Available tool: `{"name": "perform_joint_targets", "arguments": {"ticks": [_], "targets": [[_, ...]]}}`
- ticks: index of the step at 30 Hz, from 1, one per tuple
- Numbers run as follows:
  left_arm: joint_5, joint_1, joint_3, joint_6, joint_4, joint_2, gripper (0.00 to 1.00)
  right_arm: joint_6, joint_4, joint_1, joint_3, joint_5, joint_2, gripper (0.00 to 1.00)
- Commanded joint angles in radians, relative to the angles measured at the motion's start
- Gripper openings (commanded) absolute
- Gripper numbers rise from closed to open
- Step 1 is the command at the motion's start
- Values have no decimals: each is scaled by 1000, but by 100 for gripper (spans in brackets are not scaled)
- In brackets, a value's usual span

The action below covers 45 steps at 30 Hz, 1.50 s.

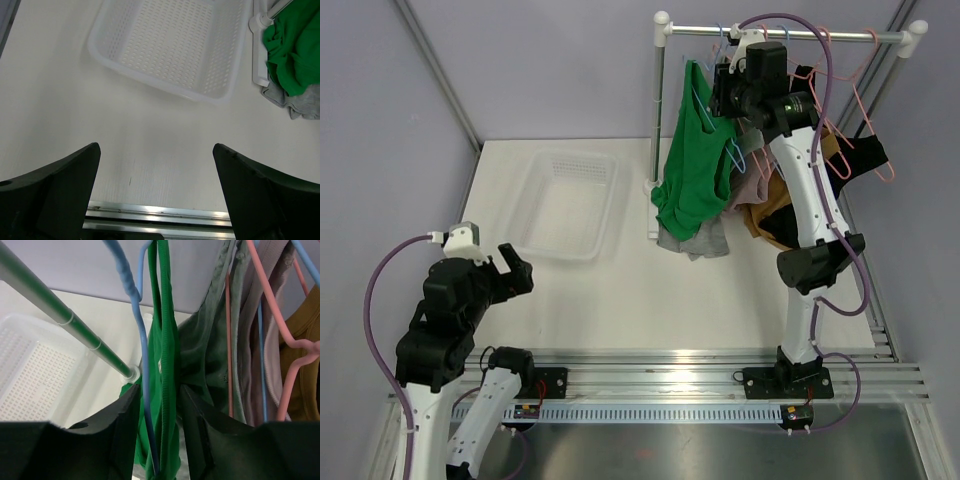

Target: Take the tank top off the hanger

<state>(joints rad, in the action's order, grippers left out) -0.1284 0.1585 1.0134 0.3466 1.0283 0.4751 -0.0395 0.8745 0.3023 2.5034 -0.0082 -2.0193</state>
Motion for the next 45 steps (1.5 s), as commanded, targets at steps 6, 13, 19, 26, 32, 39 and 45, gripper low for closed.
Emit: {"name": "perform_joint_targets", "arguments": {"ticks": [6, 13, 19, 26, 32, 39, 45], "targets": [[72, 4, -13, -20, -40, 7, 99, 58, -15, 4, 66, 31, -15, 31], [107, 4, -16, -31, -53, 19, 99, 58, -31, 3, 66, 30, -1, 28], [119, 4, -19, -32, -57, 28, 99, 52, -37, 4, 55, 25, 14, 21], [122, 4, -21, -35, -62, 26, 99, 46, -46, 6, 63, 19, 27, 20], [122, 4, -22, -37, -62, 26, 99, 46, -51, 6, 71, 25, 33, 23], [147, 4, -22, -38, -63, 26, 99, 46, -51, 4, 78, 25, 34, 28], [151, 4, -22, -38, -63, 26, 99, 46, -54, 6, 78, 20, 40, 28]]}}
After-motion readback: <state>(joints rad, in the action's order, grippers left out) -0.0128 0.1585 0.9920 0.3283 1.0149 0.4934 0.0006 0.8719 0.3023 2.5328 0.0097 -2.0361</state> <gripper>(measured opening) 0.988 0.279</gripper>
